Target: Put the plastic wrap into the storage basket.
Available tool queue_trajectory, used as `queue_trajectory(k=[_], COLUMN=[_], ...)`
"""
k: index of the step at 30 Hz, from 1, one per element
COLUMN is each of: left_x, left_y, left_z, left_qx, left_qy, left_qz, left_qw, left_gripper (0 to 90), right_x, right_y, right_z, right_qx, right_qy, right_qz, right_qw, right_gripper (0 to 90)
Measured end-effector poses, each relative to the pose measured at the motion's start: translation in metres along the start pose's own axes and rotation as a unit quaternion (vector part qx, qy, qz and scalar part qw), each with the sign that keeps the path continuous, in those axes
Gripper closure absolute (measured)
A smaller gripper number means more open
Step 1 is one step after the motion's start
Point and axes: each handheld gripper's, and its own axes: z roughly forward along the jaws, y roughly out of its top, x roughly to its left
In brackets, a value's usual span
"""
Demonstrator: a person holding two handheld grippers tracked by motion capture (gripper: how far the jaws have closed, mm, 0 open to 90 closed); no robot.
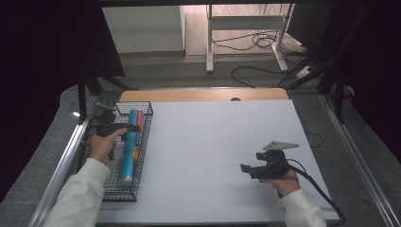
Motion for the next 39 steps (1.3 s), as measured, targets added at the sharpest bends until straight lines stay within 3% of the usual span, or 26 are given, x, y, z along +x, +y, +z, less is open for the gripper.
queue_trajectory(k=[5,9,14,19,23,27,29,31,33,39], left_x=[-0.013,-0.025,-0.04,-0.056,-0.065,-0.073,-0.076,-0.081,-0.085,-0.087], left_y=[-0.013,-0.035,-0.066,-0.109,-0.132,-0.142,-0.145,-0.148,-0.152,-0.155], left_z=[-0.014,-0.03,-0.052,-0.063,-0.059,-0.047,-0.041,-0.034,-0.029,-0.024], left_qx=[-0.025,-0.051,-0.078,-0.084,-0.086,-0.089,-0.087,-0.087,-0.089,-0.09], left_qy=[-0.022,-0.033,-0.031,-0.049,-0.069,-0.061,-0.052,-0.042,-0.036,-0.037], left_qz=[0.04,0.099,0.176,0.242,0.255,0.267,0.272,0.281,0.292,0.299], left_qw=[0.9987,0.9932,0.9808,0.9654,0.9606,0.9576,0.957,0.9547,0.9514,0.9494], left_gripper=[17.6,19.1,20.5,20.6,20.7,20.9,20.7,20.4,20.2,20.4], right_x=[0.001,0.001,0.001,0.004,0.008,0.014,0.016,0.017,0.017,0.015], right_y=[0.0,0.0,0.001,0.0,-0.004,-0.009,-0.011,-0.013,-0.014,-0.016], right_z=[-0.001,-0.002,-0.005,-0.01,-0.015,-0.02,-0.024,-0.025,-0.024,-0.022], right_qx=[-0.002,-0.006,-0.014,-0.026,-0.034,-0.05,-0.055,-0.055,-0.051,-0.052], right_qy=[-0.001,-0.001,-0.003,-0.006,-0.01,-0.03,-0.028,-0.028,-0.028,-0.03], right_qz=[0.001,-0.001,-0.004,-0.019,-0.043,-0.076,-0.088,-0.097,-0.1,-0.099], right_qw=[1.0,1.0,0.9999,0.9995,0.9984,0.9955,0.9942,0.9933,0.9932,0.9933], right_gripper=[13.4,13.4,13.4,13.4,13.4,13.4,13.4,13.4,13.4,13.4])
